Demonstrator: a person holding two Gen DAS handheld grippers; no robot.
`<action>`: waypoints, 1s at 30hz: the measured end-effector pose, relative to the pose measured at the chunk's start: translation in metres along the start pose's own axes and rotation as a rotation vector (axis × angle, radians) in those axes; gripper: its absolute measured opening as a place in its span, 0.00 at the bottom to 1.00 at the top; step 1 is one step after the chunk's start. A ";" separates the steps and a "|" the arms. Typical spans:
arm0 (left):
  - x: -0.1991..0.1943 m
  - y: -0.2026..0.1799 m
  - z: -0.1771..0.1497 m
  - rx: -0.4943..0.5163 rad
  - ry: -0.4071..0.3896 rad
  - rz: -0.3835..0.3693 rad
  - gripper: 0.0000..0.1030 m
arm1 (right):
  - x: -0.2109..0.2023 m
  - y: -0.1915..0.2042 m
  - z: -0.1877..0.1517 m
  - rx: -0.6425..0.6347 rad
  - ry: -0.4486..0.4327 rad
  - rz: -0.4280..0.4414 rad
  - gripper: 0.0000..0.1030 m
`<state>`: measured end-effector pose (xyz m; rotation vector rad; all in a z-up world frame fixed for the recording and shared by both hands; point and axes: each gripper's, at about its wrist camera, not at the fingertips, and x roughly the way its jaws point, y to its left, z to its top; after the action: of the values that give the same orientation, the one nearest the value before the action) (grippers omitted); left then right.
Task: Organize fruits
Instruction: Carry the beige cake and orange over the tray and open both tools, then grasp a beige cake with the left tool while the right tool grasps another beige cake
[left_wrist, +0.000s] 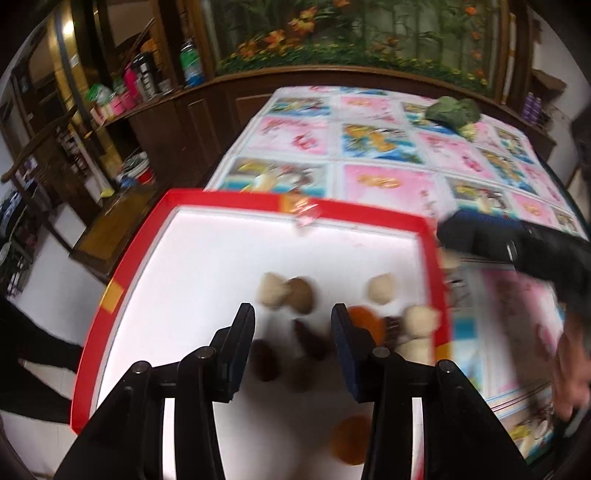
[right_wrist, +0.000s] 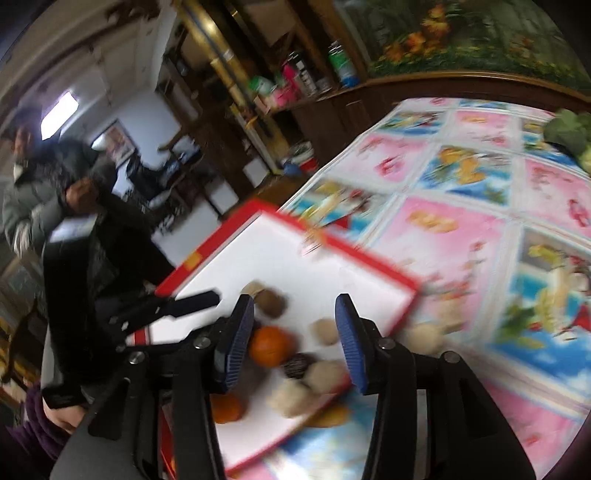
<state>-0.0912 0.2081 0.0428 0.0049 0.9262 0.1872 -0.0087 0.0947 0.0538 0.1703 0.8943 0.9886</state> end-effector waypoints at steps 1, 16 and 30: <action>-0.002 -0.007 0.002 0.016 -0.008 -0.009 0.42 | -0.006 -0.010 0.003 0.020 -0.011 -0.004 0.47; -0.013 -0.074 0.000 0.120 0.004 -0.147 0.46 | -0.002 -0.088 0.010 0.161 0.003 -0.180 0.46; -0.007 -0.083 -0.006 0.110 0.046 -0.185 0.46 | 0.026 -0.064 -0.002 -0.058 0.084 -0.384 0.45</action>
<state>-0.0863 0.1246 0.0375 0.0167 0.9767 -0.0350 0.0378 0.0781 0.0048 -0.0919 0.9319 0.6653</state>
